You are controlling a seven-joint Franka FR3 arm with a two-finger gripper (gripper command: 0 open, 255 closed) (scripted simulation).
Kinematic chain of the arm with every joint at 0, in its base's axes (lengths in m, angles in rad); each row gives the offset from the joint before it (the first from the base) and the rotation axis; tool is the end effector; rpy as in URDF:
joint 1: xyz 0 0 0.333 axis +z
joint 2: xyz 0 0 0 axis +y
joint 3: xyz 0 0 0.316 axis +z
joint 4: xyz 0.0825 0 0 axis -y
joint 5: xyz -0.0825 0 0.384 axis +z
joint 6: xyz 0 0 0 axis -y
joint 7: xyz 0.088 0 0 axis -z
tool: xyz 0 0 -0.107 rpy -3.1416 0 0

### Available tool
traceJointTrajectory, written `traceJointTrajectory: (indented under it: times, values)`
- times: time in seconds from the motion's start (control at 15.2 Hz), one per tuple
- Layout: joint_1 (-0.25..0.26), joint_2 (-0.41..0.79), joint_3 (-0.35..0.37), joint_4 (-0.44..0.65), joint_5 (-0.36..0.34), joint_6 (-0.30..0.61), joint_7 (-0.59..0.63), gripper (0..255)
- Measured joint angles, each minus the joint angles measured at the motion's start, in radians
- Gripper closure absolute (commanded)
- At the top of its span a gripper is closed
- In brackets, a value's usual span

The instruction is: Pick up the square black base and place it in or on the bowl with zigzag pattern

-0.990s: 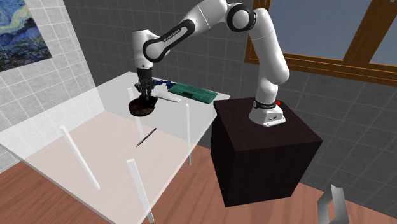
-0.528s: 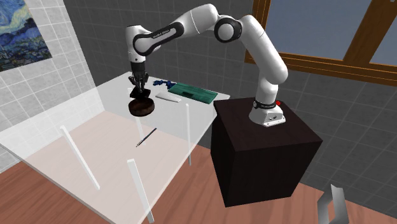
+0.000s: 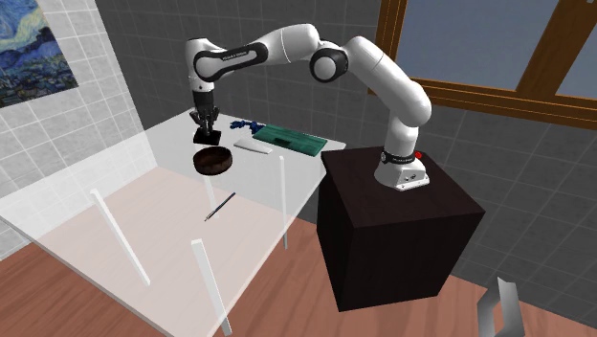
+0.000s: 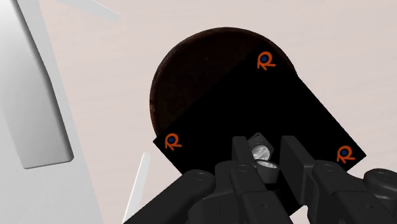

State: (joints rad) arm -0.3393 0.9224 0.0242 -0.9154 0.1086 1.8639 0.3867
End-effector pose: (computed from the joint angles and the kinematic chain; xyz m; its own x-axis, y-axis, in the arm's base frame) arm 0.7464 -0.2424 0.3324 0.7381 -0.6742 -0.0244 -0.6715 -0.7306 -0.1236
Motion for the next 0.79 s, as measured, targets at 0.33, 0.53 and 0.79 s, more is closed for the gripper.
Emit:
traceJointTrajectory:
  times: [0.33, 0.53, 0.79]
  values:
    - [0.0, 0.024, 0.0, -0.028, 0.001, 0.051, -0.006, 255]
    - [0.002, 0.043, 0.001, -0.034, 0.002, 0.076, -0.008, 255]
    - [0.001, 0.056, 0.001, -0.063, 0.003, 0.118, -0.013, 255]
